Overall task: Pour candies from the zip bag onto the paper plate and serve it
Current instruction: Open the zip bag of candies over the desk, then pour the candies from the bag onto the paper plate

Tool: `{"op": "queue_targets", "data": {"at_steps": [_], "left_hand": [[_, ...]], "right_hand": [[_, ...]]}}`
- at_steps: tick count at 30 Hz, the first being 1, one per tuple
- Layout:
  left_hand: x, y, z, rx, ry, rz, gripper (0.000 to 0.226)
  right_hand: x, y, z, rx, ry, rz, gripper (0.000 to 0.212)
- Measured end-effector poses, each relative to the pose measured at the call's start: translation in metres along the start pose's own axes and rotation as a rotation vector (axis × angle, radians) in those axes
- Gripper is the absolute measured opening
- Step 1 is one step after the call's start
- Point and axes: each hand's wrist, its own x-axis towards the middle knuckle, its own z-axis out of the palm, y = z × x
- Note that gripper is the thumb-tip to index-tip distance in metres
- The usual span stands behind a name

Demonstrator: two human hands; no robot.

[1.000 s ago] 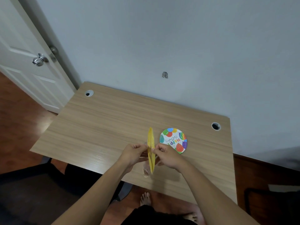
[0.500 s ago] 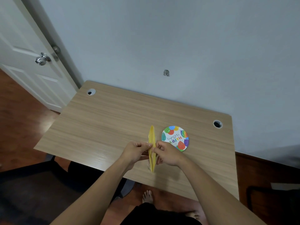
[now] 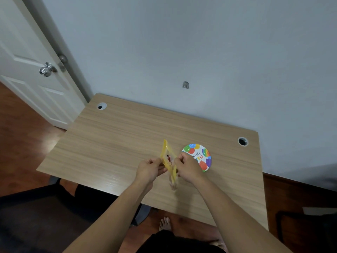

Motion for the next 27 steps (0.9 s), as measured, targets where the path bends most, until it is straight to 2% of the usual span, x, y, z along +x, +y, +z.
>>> {"op": "queue_targets", "data": {"at_steps": [2, 5, 9, 12, 14, 17, 21, 24, 27], "left_hand": [[0.004, 0.005, -0.003, -0.029, 0.054, 0.027, 0.024], [0.002, 0.015, -0.011, 0.078, 0.075, 0.077, 0.017], [0.007, 0.027, -0.032, 0.408, 0.189, 0.217, 0.013], [0.015, 0.04, -0.048, 0.739, 0.243, 0.246, 0.013], [0.012, 0.049, -0.048, 0.831, 0.195, 0.178, 0.013], [0.008, 0.059, -0.047, 0.822, 0.07, 0.018, 0.015], [0.01, 0.061, -0.061, 0.79, -0.19, -0.118, 0.026], [0.013, 0.05, -0.067, 0.751, -0.259, -0.044, 0.03], [0.025, 0.03, -0.064, 0.764, -0.226, 0.137, 0.019]], "right_hand": [[0.004, 0.002, -0.002, 0.058, 0.04, 0.042, 0.025], [0.007, 0.007, -0.01, -0.04, 0.051, 0.012, 0.029], [0.015, 0.008, -0.024, -0.229, 0.073, -0.035, 0.029], [0.018, -0.002, -0.034, -0.375, 0.116, -0.072, 0.014], [0.022, -0.009, -0.037, -0.43, 0.156, -0.1, 0.008], [0.031, -0.014, -0.035, -0.38, 0.191, -0.161, 0.008], [0.036, -0.013, -0.04, -0.337, 0.19, -0.191, 0.022], [0.038, -0.011, -0.048, -0.365, 0.169, -0.239, 0.023], [0.036, -0.012, -0.054, -0.399, 0.092, -0.284, 0.018]]}}
